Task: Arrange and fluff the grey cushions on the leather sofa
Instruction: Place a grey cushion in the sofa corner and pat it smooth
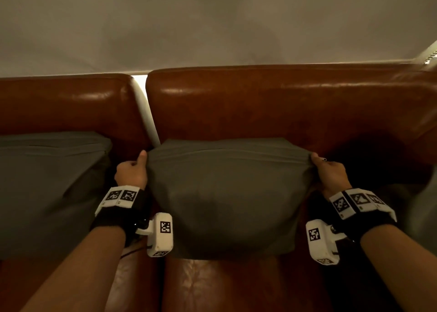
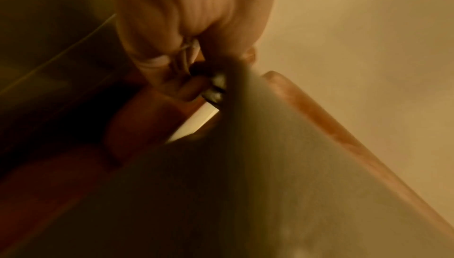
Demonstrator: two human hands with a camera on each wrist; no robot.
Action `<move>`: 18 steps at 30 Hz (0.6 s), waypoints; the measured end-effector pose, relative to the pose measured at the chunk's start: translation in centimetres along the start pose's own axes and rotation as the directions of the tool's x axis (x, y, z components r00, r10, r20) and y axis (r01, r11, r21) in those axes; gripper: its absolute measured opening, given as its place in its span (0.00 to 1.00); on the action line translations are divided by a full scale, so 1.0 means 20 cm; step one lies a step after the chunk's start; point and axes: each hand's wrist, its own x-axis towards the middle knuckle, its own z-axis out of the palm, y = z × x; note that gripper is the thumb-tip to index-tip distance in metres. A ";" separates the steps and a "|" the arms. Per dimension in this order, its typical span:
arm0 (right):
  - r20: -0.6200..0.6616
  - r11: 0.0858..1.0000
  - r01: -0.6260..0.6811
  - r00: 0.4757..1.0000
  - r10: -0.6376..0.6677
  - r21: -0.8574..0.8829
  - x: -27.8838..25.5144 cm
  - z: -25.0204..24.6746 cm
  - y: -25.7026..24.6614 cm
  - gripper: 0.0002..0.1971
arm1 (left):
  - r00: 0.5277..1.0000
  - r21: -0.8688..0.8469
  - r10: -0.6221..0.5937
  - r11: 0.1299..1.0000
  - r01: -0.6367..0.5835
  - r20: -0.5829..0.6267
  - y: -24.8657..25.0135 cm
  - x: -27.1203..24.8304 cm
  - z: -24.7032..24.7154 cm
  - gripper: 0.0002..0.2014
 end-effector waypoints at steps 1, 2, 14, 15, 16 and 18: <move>-0.017 1.000 0.005 1.000 -0.005 0.014 -0.04 -0.02 -0.03 0.35 | 0.999 0.028 0.047 0.999 -0.046 -0.017 0.03 -0.01 -0.03 0.24; -0.036 0.999 0.010 0.999 -0.009 0.045 -0.10 -0.03 -0.08 0.36 | 0.996 0.055 0.087 0.995 -0.086 -0.032 0.06 -0.02 -0.05 0.25; 0.013 0.972 0.228 0.974 -0.227 -0.065 -0.99 -0.26 0.22 0.08 | 0.344 0.015 0.745 0.410 -0.912 0.572 0.00 -0.76 -0.03 0.06; 0.002 0.975 0.207 0.978 -0.208 -0.086 -1.04 -0.29 0.30 0.08 | 0.251 -0.020 0.719 0.346 -0.938 0.648 -0.02 -0.83 0.02 0.07; -0.002 0.977 0.186 0.982 -0.188 -0.106 -1.06 -0.31 0.36 0.09 | 0.187 -0.037 0.689 0.296 -0.955 0.700 -0.02 -0.89 0.06 0.08; -0.060 0.987 0.110 0.991 -0.118 -0.116 -1.15 -0.39 0.50 0.08 | 0.059 -0.061 0.613 0.174 -0.983 0.788 -0.02 -1.02 0.17 0.10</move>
